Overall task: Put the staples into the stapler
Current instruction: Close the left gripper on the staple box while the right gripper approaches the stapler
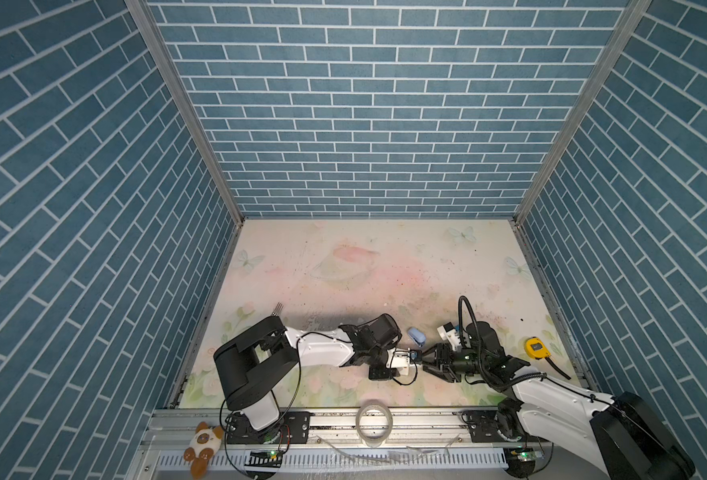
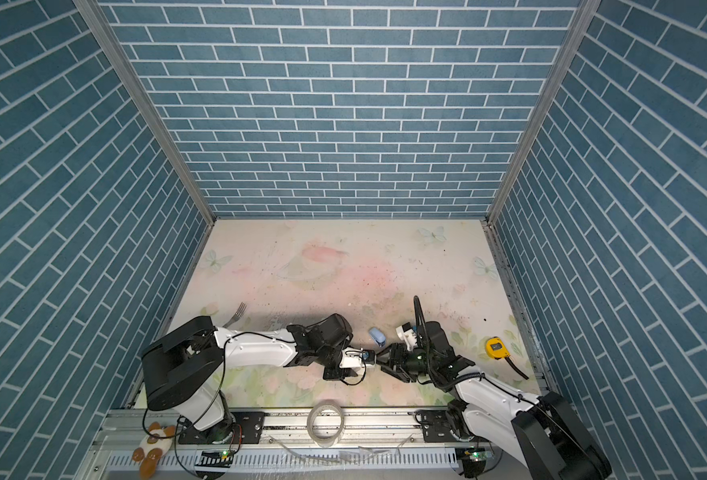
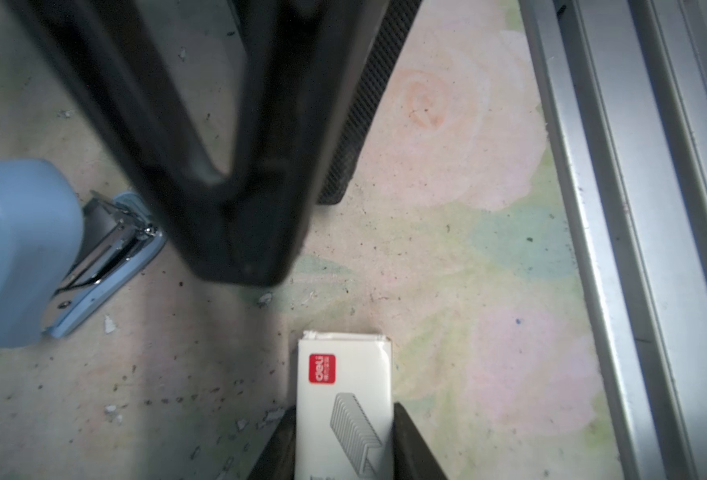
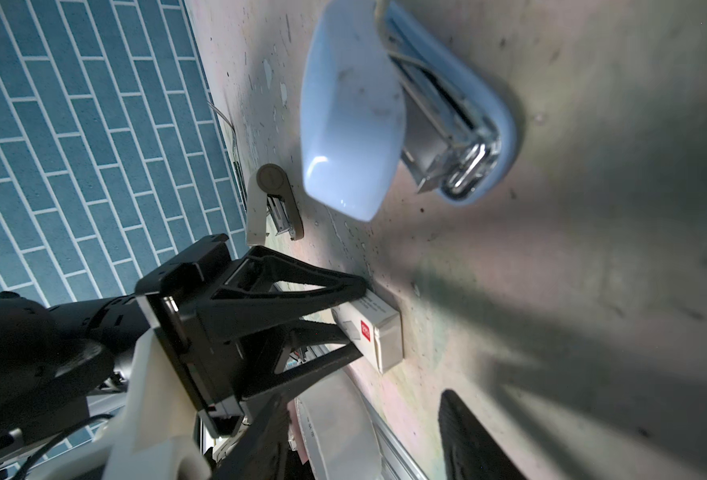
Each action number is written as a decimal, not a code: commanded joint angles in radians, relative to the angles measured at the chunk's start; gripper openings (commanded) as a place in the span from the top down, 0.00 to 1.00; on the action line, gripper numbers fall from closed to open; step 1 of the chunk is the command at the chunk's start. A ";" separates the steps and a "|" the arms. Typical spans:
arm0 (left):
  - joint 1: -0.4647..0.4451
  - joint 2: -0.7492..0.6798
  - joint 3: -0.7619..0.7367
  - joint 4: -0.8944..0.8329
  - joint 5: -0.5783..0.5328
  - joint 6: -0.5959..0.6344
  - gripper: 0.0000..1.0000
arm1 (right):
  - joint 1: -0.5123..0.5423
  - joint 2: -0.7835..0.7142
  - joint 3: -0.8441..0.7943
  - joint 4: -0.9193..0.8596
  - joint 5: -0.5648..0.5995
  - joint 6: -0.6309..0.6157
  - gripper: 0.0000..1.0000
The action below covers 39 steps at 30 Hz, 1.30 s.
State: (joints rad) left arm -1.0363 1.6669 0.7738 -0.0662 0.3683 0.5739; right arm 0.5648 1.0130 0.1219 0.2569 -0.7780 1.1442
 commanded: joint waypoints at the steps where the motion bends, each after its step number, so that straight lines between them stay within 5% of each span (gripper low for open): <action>1: 0.005 0.038 -0.010 0.007 -0.008 -0.006 0.65 | 0.019 0.028 0.000 0.064 0.025 0.034 0.42; 22: 0.002 0.080 0.023 0.024 0.023 -0.029 0.65 | 0.062 0.105 -0.005 0.192 0.069 0.069 0.42; 39: 0.009 -0.013 -0.053 0.035 0.011 -0.031 0.54 | 0.069 0.124 -0.011 0.204 0.060 0.066 0.47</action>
State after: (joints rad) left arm -1.0340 1.6676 0.7464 0.0051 0.3893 0.5346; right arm 0.6285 1.1675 0.1219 0.4725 -0.7261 1.1824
